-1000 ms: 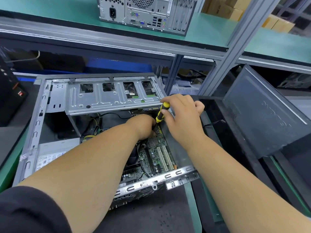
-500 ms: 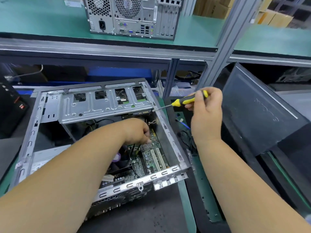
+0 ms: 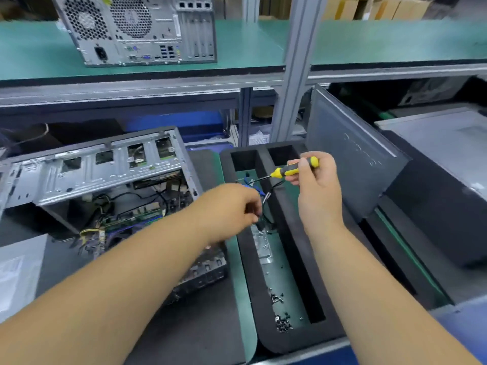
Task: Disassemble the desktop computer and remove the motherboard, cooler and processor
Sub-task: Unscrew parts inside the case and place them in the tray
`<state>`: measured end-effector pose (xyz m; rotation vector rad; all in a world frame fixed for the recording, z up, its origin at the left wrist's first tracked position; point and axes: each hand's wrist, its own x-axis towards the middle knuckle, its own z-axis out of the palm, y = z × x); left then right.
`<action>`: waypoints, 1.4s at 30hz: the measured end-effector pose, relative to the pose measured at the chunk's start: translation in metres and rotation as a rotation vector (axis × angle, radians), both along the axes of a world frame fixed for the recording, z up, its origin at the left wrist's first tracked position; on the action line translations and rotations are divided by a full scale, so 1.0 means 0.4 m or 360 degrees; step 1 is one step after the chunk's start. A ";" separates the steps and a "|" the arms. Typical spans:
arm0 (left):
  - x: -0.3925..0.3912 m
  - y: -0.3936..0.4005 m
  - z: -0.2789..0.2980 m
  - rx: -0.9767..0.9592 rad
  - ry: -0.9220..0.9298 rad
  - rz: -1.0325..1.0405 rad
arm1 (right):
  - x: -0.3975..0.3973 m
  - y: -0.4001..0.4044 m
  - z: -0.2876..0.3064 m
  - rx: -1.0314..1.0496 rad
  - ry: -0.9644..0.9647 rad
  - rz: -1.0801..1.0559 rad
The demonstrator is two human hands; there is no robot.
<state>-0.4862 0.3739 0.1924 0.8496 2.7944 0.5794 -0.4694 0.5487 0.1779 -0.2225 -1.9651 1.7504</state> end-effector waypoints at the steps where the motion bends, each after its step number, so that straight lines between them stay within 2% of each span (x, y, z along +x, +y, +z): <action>1: 0.009 0.028 -0.018 -0.0060 0.0000 -0.0038 | 0.007 0.011 -0.004 0.0007 -0.0008 0.0017; 10: 0.078 0.170 -0.116 -0.0208 -0.0046 -0.0113 | 0.033 0.083 -0.033 0.0027 -0.0095 0.0156; 14: 0.073 0.170 -0.102 -0.0190 0.0022 -0.0034 | 0.026 0.092 -0.030 0.0049 -0.0102 0.0247; 19: 0.061 0.121 -0.046 -0.0018 0.0189 0.0178 | 0.011 0.062 -0.007 0.0092 -0.0142 0.0446; 24: 0.066 0.008 0.005 0.0212 0.0345 0.0432 | -0.011 -0.006 0.032 0.0161 -0.0088 0.0661; 30: 0.079 -0.176 0.022 0.0355 0.0260 0.0786 | -0.030 -0.125 0.061 0.0174 0.0030 0.0863; 37: 0.086 -0.398 0.005 0.0360 0.0246 0.1148 | -0.068 -0.285 0.068 0.0346 0.0007 0.1048; 42: 0.053 -0.573 -0.013 0.0322 0.0005 0.1316 | -0.104 -0.410 0.063 0.0507 -0.0072 0.1125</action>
